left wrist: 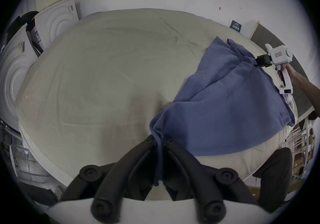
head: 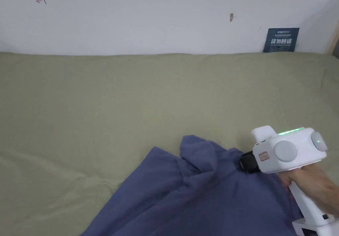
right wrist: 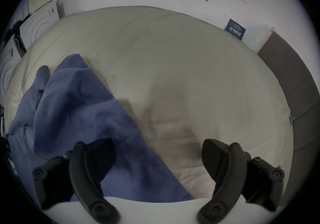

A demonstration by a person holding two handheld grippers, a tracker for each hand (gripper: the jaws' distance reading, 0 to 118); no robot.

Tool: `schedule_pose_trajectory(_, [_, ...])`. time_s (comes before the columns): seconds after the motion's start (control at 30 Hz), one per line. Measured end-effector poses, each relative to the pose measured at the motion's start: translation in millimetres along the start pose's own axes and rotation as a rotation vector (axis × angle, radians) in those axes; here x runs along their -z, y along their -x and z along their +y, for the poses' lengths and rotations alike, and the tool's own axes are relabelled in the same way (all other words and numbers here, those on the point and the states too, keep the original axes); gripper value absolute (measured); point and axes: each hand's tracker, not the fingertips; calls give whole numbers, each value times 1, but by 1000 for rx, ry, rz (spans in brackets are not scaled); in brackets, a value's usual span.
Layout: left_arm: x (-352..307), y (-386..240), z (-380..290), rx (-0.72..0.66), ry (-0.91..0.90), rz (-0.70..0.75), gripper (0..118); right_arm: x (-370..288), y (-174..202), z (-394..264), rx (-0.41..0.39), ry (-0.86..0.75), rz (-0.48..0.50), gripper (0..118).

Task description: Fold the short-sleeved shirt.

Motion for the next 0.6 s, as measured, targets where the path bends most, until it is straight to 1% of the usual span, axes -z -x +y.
schedule_pose_trajectory(0.03, [0, 0, 0, -2, 2, 3, 7, -8, 1, -2, -23, -27, 10, 0])
schedule_pose_trajectory(0.13, [-5, 0, 4, -15, 14, 0, 7, -56, 8, -12, 24, -80, 22, 0])
schedule_pose_trajectory(0.2, [-17, 2, 11, -26, 15, -19, 8, -97, 9, -17, 20, -138, 6, 0])
schedule_pose_trajectory(0.23, [-25, 2, 16, -34, 6, -34, 7, -103, 4, -10, 18, -167, 8, 0])
schedule_pose_trajectory(0.37, [-70, -1, 51, -41, -128, -70, 7, -196, -3, -9, -8, -301, 6, 0])
schedule_pose_trajectory(0.4, [-84, -5, 63, -30, -164, -74, 7, -223, -5, -8, -20, -352, -23, 0])
schedule_pose_trajectory(0.43, [-94, -9, 72, -15, -194, -73, 7, -246, -7, -7, -25, -384, -30, 0])
schedule_pose_trajectory(0.57, [-148, -29, 124, 36, -305, -49, 7, -347, -24, -5, 17, -550, -73, 0])
schedule_pose_trajectory(0.6, [-161, -32, 137, 11, -337, -49, 7, -368, -29, -4, 20, -581, -87, 0])
